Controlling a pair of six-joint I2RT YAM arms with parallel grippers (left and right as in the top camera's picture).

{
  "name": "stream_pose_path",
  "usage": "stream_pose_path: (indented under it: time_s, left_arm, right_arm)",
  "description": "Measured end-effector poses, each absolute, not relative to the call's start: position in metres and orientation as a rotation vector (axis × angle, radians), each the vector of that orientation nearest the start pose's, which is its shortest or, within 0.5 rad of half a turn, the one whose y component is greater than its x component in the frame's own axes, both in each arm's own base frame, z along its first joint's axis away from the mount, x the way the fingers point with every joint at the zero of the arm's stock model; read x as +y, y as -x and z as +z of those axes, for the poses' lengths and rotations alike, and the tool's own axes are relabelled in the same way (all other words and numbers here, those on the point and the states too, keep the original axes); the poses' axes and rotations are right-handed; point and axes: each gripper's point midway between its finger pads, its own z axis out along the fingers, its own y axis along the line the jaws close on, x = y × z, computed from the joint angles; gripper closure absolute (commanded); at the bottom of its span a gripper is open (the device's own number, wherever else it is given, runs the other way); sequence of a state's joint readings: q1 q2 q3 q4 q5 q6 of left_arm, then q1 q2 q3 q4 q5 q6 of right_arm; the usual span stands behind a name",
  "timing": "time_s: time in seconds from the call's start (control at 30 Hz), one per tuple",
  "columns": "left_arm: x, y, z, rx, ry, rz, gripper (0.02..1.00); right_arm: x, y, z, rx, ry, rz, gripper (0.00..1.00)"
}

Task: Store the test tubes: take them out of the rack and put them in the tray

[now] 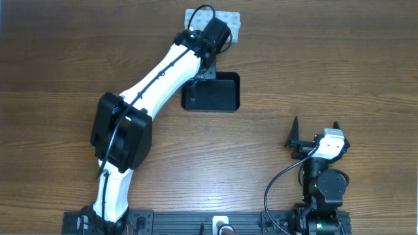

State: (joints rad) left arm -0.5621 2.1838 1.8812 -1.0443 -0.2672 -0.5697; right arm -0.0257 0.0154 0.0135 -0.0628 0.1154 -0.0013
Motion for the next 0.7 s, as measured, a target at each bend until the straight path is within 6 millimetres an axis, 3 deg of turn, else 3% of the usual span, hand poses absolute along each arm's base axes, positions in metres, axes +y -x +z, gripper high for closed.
stream_pose_path:
  time_s: [0.2, 0.33, 0.5, 0.7]
  left_arm:
    - [-0.215, -0.432, 0.077, 2.802, 0.066, 0.136, 0.976]
    - [-0.215, -0.434, 0.063, 2.82, 0.064, 0.15, 0.978]
    - [-0.206, -0.44, 0.047, 2.838, 0.096, 0.163, 0.978]
    - [-0.199, -0.443, 0.043, 2.849, 0.122, 0.16, 0.941]
  right_arm:
    - [-0.026, -0.245, 0.161, 1.633, -0.108, -0.115, 0.009]
    - [-0.026, -0.245, 0.161, 1.633, -0.108, -0.115, 0.009]
    - [-0.026, -0.245, 0.161, 1.633, -0.108, -0.115, 0.009]
    - [-0.026, -0.245, 0.161, 1.633, -0.109, -0.115, 0.009]
